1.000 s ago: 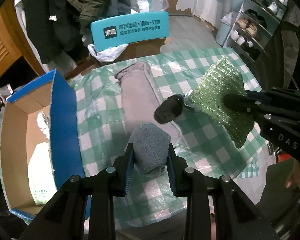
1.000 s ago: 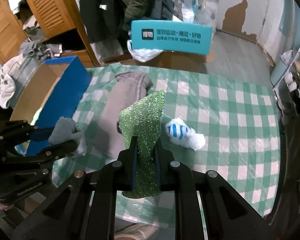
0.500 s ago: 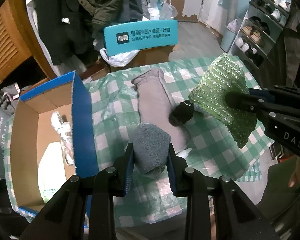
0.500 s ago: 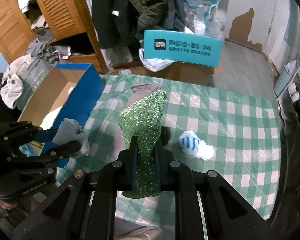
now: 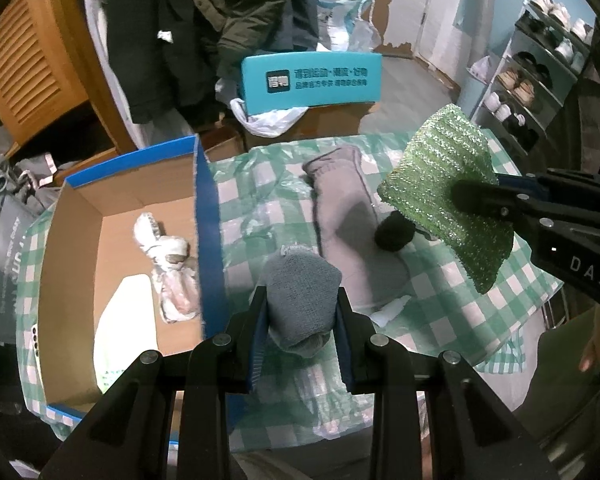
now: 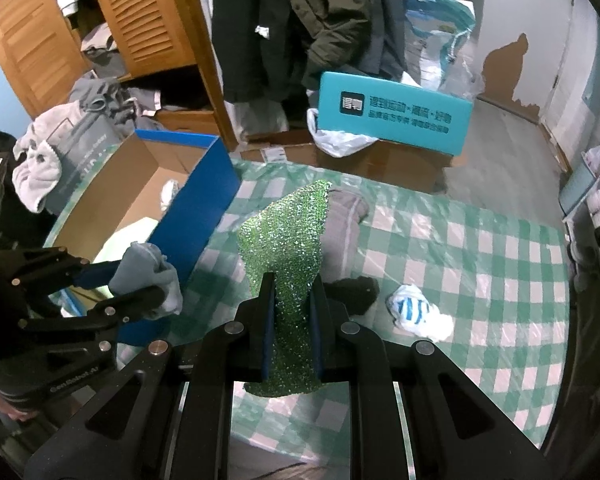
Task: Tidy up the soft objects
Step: 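Carry the grey sock with the left tool while the right tool carries the green knit sock over the box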
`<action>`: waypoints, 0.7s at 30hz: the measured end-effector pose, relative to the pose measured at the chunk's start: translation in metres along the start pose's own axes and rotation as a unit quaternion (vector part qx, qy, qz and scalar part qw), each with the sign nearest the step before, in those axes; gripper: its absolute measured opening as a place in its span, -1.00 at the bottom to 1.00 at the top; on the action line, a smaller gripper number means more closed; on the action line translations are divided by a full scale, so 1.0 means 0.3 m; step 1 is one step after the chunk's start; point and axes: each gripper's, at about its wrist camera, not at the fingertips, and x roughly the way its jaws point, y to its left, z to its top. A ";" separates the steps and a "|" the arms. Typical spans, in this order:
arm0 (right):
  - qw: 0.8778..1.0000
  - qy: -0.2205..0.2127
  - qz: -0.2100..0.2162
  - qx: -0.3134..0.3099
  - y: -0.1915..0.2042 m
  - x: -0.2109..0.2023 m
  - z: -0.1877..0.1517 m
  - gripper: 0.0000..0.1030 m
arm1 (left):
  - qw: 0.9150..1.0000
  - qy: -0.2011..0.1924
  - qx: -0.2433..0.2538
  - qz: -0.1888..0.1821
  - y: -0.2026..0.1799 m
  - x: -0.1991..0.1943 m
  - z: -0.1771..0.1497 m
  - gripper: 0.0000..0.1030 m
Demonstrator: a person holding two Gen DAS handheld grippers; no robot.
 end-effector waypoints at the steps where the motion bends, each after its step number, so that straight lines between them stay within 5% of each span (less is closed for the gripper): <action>1: 1.000 -0.001 0.000 -0.001 0.007 0.002 0.004 -0.71 | 1.000 -0.001 -0.004 0.001 0.012 -0.003 -0.001 -0.41; 21: 0.998 -0.001 0.031 -0.050 0.241 0.081 0.118 -0.71 | 0.998 -0.016 -0.063 0.026 0.250 -0.035 -0.039 -0.41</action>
